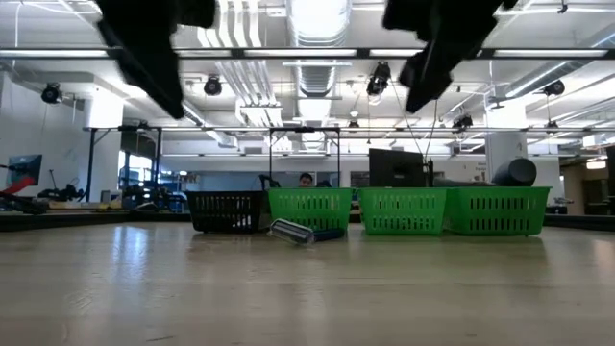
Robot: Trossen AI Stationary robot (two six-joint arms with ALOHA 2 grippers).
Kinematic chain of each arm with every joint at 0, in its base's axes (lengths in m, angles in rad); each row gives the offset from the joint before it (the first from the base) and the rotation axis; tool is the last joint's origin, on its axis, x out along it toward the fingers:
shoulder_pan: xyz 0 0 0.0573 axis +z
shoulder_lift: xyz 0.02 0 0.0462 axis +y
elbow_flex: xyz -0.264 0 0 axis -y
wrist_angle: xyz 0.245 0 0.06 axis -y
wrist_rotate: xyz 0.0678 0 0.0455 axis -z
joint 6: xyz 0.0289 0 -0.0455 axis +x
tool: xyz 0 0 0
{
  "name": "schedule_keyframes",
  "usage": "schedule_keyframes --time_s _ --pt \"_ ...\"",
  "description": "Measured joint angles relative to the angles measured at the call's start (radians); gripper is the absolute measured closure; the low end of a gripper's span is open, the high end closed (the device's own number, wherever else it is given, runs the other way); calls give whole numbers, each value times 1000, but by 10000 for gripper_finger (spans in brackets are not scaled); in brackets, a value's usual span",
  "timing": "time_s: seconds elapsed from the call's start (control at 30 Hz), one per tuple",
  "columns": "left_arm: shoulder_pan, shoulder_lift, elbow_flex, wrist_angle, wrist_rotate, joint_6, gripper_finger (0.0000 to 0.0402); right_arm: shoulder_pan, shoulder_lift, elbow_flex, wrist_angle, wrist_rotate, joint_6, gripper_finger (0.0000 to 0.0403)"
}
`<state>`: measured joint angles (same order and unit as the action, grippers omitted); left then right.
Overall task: Pick & Place Travel size toiletries
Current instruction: Put the blue razor into the middle green basket
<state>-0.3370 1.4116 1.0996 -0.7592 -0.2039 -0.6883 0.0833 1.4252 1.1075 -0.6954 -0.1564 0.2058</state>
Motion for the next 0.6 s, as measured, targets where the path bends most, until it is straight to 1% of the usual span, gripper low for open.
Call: schedule_keyframes --time_s 0.1,0.17,0.27,0.33,0.47,0.6 --pt "-81 -157 -114 2 -141 -116 207 -3 88 45 18 15 -104 161" --pt "-132 -255 -176 12 -206 -169 211 -3 139 69 39 33 -179 166" --pt "-190 -376 -238 30 -286 -186 215 -2 224 101 65 52 -273 170" --pt "-209 -450 -261 34 -341 -187 216 -3 277 118 76 57 -328 169" --pt "-215 -572 -292 23 -371 -153 216 0 375 170 101 86 -450 163" --pt "-214 -670 -312 17 -404 -147 216 0 482 248 100 94 -532 162"
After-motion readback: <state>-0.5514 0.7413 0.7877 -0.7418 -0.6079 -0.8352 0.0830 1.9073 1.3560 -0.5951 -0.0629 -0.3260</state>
